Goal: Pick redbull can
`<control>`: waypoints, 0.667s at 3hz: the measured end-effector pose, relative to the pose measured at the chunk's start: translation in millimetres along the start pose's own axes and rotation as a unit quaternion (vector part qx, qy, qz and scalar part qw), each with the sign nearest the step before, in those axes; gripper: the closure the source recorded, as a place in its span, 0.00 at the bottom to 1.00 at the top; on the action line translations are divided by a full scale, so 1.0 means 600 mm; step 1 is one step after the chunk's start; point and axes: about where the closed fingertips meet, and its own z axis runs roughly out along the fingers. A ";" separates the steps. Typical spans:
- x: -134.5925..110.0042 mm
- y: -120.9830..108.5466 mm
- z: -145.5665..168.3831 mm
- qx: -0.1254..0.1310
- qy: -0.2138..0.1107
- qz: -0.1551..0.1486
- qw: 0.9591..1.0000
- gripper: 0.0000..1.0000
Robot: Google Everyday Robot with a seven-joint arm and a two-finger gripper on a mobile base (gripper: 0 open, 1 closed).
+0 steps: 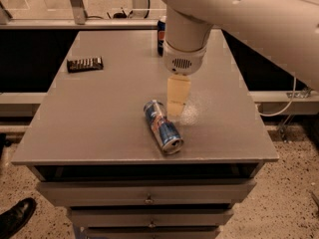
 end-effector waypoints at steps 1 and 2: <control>0.001 -0.004 0.004 0.000 0.011 0.117 0.993 0.00; -0.003 0.001 -0.001 0.002 0.011 0.204 0.979 0.00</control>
Offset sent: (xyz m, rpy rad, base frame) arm -0.0058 0.0041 0.0062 0.1430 0.0256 -0.7402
